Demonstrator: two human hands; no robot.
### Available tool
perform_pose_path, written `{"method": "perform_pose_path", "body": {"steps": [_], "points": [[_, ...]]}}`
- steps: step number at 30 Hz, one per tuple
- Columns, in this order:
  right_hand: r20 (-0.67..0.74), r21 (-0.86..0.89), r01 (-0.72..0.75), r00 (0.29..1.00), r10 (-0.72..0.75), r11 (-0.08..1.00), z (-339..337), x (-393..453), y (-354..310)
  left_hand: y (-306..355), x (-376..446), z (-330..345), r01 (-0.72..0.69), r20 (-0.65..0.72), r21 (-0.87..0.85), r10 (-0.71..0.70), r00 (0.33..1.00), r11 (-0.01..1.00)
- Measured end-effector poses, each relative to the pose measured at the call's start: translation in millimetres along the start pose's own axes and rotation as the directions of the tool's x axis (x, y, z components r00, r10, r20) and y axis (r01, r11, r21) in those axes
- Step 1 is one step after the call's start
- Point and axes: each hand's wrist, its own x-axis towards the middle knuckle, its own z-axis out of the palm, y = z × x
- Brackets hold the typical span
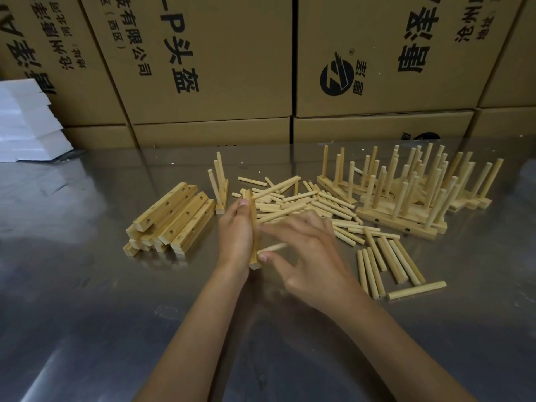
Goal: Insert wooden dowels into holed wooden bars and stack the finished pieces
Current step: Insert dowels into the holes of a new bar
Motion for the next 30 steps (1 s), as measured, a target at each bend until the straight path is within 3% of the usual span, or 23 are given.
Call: {"method": "perform_pose_path", "body": {"steps": [2, 4, 6, 8, 11, 14, 19, 24, 30], "points": [[-0.135, -0.053, 0.002, 0.991, -0.009, 0.999, 1, 2, -5, -1, 5, -5, 0.055, 0.002, 0.005, -0.055, 0.998, 0.998], [-0.311, 0.016, -0.019, 0.95, 0.023, 1.0, 1, 1, -8, -1, 12, -11, 0.156, -0.024, -0.054, -0.157, 0.987, 0.986], [-0.358, 0.133, -0.084, 0.925, 0.127, 0.988, 2, -1, -7, 0, 18, -18, 0.233, -0.017, -0.079, -0.235, 0.972, 0.969], [-0.227, 0.252, -0.199, 0.939, 0.258, 0.947, 6, -4, -8, 2, 21, -25, 0.26, -0.046, -0.057, -0.263, 0.964, 0.964], [-0.076, 0.21, -0.219, 0.968, 0.239, 0.953, 17, -8, -8, 2, 29, -37, 0.256, -0.122, 0.1, -0.243, 0.962, 0.962], [-0.047, 0.19, -0.185, 0.979, 0.197, 0.964, 22, -9, -6, 5, 35, -50, 0.257, -0.193, 0.156, -0.226, 0.955, 0.954], [0.064, 0.188, -0.189, 0.982, 0.18, 0.964, 31, -12, -8, 6, 37, -56, 0.295, -0.112, 0.182, -0.279, 0.954, 0.938], [0.218, 0.164, -0.113, 0.973, 0.075, 0.98, 47, -16, -21, 5, 37, -61, 0.15, -0.125, 0.415, -0.107, 0.986, 0.897], [0.196, 0.246, -0.124, 0.978, 0.076, 0.961, 57, -12, -32, 6, 37, -65, 0.169, -0.112, 0.493, -0.13, 0.985, 0.854]]}}
